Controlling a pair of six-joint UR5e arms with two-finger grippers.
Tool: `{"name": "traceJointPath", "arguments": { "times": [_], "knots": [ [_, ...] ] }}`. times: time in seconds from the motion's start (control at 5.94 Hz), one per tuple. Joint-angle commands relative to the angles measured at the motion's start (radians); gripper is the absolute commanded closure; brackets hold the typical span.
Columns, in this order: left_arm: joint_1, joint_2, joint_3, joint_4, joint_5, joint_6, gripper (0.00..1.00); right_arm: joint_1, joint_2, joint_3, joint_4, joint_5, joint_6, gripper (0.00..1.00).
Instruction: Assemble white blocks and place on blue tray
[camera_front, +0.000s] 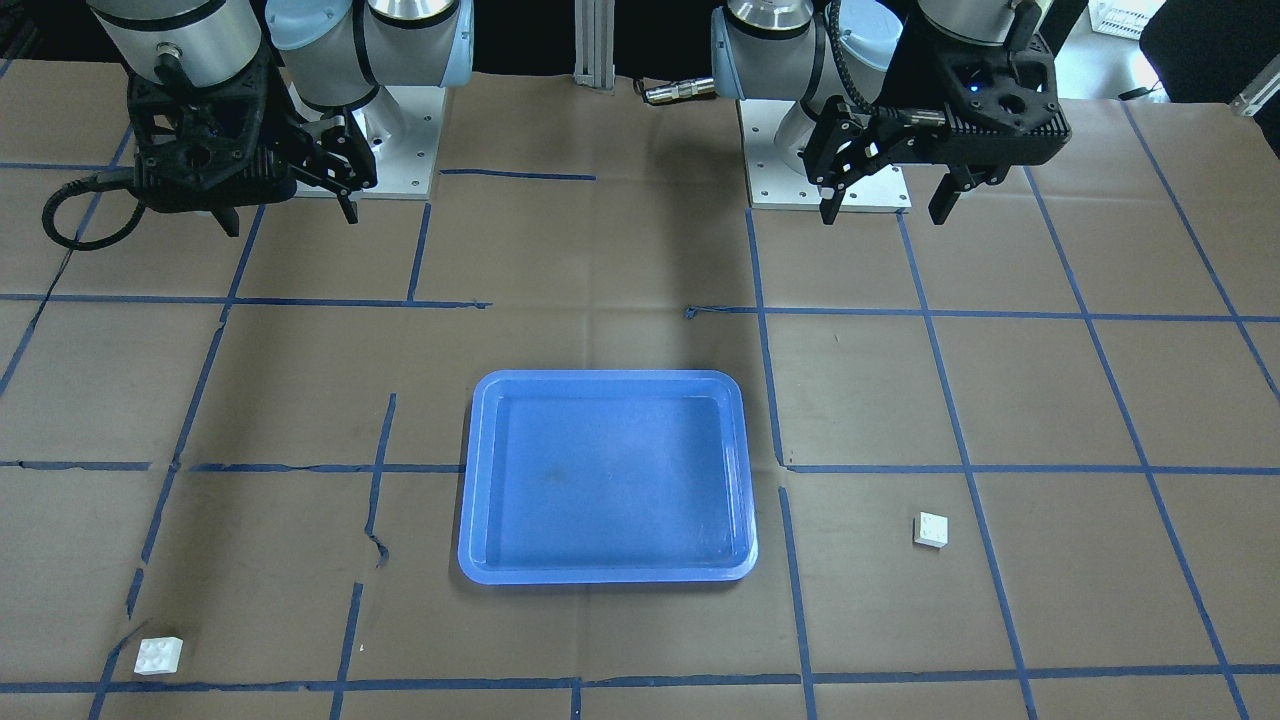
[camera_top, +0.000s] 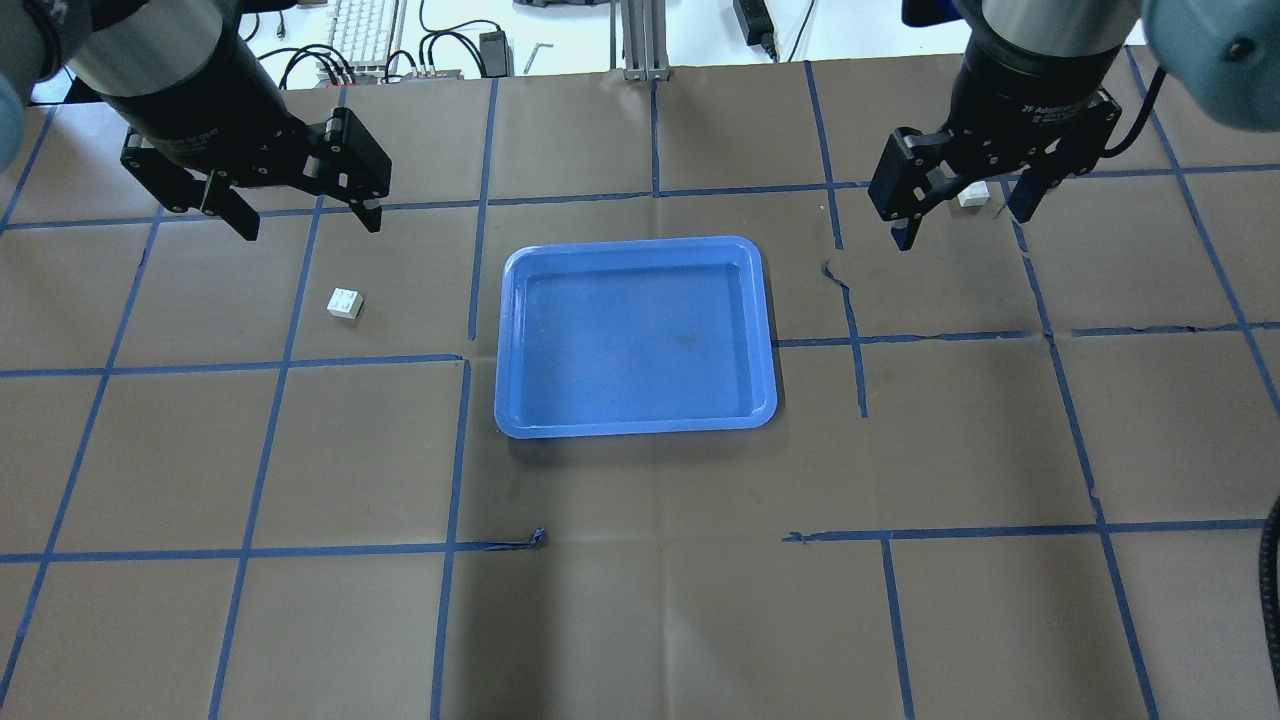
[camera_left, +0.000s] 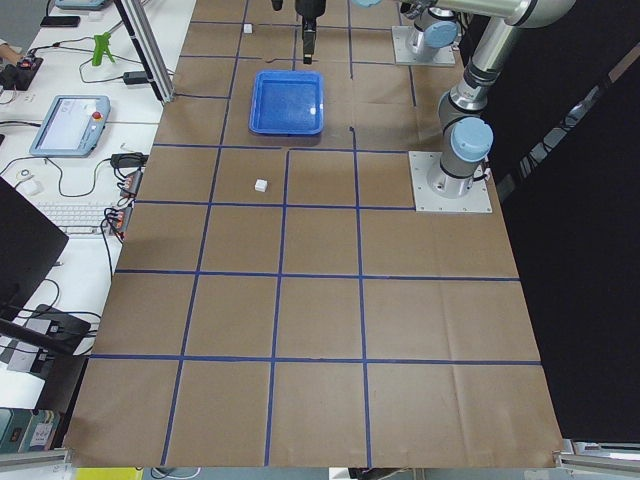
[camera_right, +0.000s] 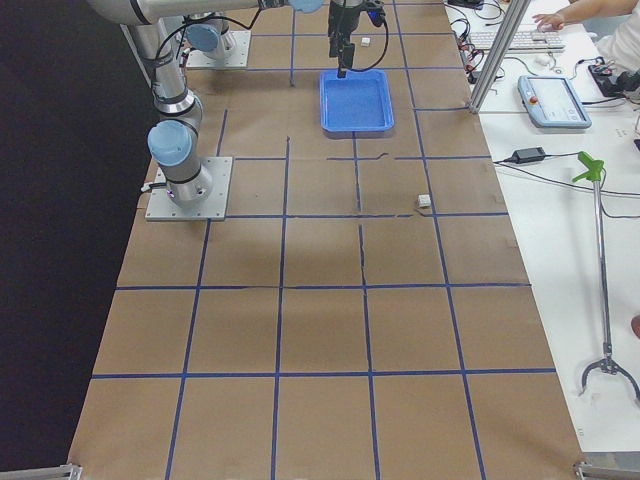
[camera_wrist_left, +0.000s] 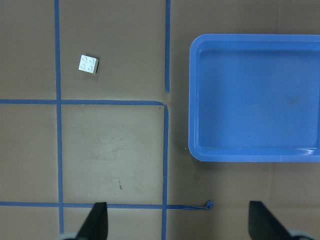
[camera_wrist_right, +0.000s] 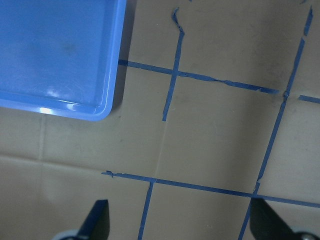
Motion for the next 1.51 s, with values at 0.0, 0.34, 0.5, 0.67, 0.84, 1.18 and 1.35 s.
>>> {"name": "traceJointPath", "arguments": {
  "times": [0.0,0.34,0.5,0.67,0.84,1.18,1.35],
  "knots": [
    [-0.001,0.002,0.000,-0.002,0.002,0.000,0.01,-0.003,-0.006,0.006,-0.013,0.006,0.101,0.00],
    [0.009,0.020,-0.002,-0.007,0.008,0.015,0.01,-0.003,-0.002,0.004,-0.014,0.011,0.123,0.00],
    [0.061,0.022,0.003,-0.004,0.078,0.023,0.01,-0.003,-0.002,0.004,-0.014,0.011,0.121,0.00],
    [0.118,0.022,0.011,-0.003,0.074,0.058,0.01,-0.008,0.003,-0.007,-0.014,0.002,0.109,0.00],
    [0.173,0.020,0.002,0.002,0.069,0.175,0.01,-0.011,0.013,-0.007,-0.043,0.000,0.050,0.00],
    [0.317,-0.094,-0.070,0.130,0.002,0.438,0.01,-0.055,0.075,-0.014,-0.142,0.000,-0.309,0.00],
    [0.327,-0.169,-0.113,0.268,-0.004,0.443,0.01,-0.095,0.108,-0.014,-0.198,0.005,-0.556,0.00]
  ]
}}
